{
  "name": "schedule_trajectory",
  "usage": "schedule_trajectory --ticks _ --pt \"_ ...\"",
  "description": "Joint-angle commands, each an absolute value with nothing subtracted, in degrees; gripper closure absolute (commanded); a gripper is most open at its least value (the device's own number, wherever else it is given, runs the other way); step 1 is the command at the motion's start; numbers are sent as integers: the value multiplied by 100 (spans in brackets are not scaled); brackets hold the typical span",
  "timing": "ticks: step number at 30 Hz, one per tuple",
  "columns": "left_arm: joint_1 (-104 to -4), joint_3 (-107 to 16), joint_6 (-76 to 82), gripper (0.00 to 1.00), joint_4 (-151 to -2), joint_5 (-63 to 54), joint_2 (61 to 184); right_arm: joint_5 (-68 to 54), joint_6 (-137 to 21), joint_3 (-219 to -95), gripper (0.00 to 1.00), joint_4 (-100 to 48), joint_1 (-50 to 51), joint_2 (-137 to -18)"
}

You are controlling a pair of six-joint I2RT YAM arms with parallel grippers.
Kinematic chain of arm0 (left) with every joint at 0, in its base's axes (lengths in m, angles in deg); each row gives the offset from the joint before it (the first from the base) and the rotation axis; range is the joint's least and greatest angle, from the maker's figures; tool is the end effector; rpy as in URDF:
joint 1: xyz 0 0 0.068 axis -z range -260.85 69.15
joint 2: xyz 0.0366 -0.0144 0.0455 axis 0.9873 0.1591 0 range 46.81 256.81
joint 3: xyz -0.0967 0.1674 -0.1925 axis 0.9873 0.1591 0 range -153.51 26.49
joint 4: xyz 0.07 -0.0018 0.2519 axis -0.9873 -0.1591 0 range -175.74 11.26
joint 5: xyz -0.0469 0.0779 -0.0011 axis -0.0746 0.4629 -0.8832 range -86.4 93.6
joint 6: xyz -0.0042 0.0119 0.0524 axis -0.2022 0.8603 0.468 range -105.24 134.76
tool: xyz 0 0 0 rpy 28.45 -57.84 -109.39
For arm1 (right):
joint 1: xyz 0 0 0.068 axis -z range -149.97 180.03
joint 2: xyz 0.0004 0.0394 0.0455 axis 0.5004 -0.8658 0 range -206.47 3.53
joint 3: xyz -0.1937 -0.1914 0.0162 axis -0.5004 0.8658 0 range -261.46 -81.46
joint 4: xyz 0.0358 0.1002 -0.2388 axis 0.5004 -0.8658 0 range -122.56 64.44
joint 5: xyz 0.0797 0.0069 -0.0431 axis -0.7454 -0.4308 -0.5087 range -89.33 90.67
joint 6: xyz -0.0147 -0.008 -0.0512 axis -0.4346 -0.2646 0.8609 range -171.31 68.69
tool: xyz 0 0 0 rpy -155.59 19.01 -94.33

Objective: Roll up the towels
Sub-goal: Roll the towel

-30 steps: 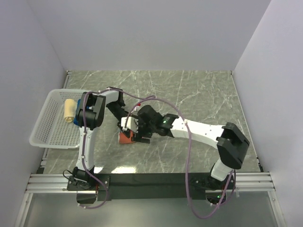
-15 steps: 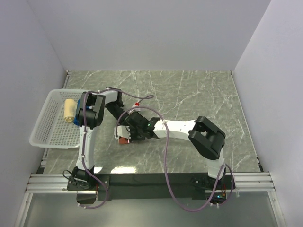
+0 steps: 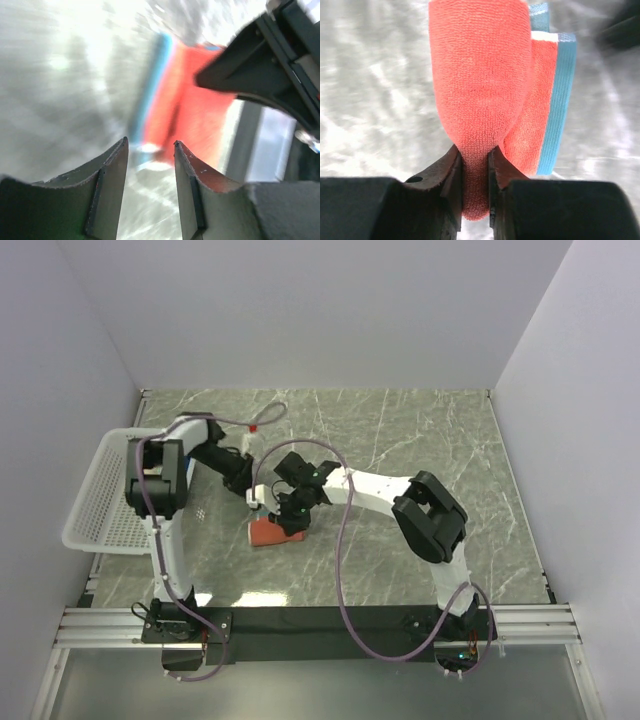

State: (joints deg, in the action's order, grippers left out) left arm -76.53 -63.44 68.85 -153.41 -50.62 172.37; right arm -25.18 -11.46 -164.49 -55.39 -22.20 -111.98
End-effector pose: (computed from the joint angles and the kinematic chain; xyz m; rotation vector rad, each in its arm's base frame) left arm 0.3715 -0.0571 0.1454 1.0907 2.4539 -1.4435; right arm 0.2461 0.3430 0.1770 -1.9990 1.7207 0.6707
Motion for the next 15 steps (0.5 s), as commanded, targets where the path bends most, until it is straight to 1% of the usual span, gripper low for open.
schedule_trajectory --ticks 1,3,5,6,7,9,10,11,13,14,15 --pt "-8067 -6728 6864 53 -14923 -5431 16635 -3492 -1449 -16653 100 -7143 -2122 -11740" --pt "-8417 -6651 6750 53 -14713 -5563 16249 -3852 -1510 -17055 100 -7573 -1937 -12144" --pt "-8594 -6247 6645 54 -14493 -5564 15724 -4081 -1501 -17426 100 -8136 -1745 -12688" --pt "-8708 -6072 6618 54 -14370 -5503 15529 -4256 -1510 -17810 100 -8312 -1683 -12882" --pt "-8735 -5661 6540 54 -14056 -5354 15301 -4336 -1458 -18023 100 -8513 -1639 -13266" --pt "-8744 -5176 6591 52 -13790 -4827 14519 -4555 -1475 -18558 100 -9059 -1507 -13585" --pt "-8744 -4625 6661 52 -13476 -4625 14211 -4626 -1475 -18683 100 -9287 -1463 -13813" --pt "-8744 -4350 6705 50 -13351 -4449 13599 -4705 -1475 -18789 100 -9367 -1427 -13902" --pt "-8735 -3605 7090 48 -13148 -4036 13016 -4907 -1458 -19017 100 -9595 -1348 -14156" --pt "-8718 -3365 7206 43 -13060 -3921 12474 -4986 -1449 -19105 100 -9684 -1313 -14254" --pt "-8665 -3137 7276 40 -12964 -3738 12207 -5057 -1449 -19254 100 -9754 -1295 -14342"
